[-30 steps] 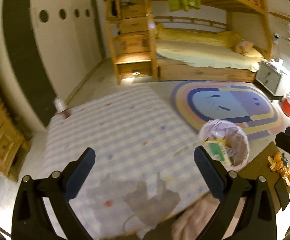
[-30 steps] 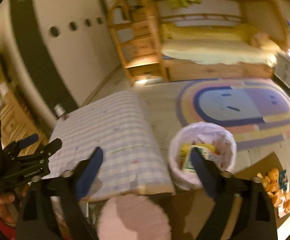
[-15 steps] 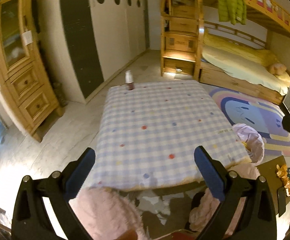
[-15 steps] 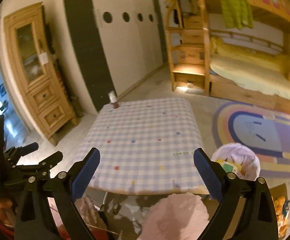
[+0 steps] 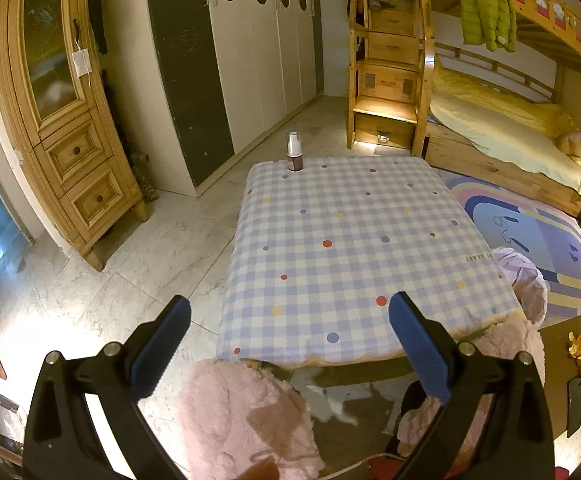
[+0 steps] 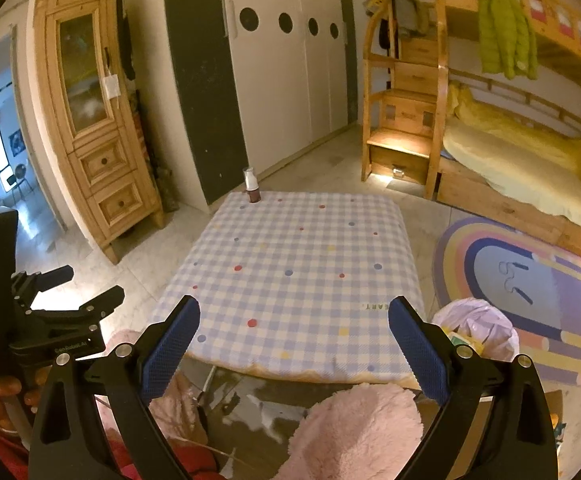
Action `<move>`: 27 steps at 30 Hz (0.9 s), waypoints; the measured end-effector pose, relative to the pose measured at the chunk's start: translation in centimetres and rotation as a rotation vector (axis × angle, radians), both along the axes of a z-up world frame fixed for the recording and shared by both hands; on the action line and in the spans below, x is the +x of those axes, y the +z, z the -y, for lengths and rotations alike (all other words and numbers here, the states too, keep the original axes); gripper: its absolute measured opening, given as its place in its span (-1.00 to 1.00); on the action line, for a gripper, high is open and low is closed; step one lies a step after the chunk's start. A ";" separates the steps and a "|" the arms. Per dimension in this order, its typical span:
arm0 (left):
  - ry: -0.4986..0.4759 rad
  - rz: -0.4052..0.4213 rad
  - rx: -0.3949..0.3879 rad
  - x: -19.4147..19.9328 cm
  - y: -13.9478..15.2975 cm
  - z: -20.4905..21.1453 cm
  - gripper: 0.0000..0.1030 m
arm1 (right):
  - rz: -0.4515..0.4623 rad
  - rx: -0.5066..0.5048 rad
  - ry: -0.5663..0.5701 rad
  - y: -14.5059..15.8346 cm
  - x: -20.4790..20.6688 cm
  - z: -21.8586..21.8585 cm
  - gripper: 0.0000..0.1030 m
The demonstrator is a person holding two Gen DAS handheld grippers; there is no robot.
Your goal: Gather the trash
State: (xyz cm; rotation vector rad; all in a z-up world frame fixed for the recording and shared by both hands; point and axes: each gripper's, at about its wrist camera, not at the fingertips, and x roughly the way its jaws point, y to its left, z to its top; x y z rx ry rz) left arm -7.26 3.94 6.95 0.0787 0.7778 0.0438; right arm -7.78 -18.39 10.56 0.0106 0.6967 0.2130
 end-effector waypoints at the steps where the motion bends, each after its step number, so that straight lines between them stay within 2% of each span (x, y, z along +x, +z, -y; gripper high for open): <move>1: 0.000 0.000 0.000 -0.1 -0.1 0.1 0.87 | -0.002 -0.001 -0.002 -0.1 0.0 0.0 0.83; 27: 0.001 -0.007 0.007 0.4 -0.3 0.0 0.87 | -0.028 -0.002 -0.013 -0.8 0.6 0.1 0.83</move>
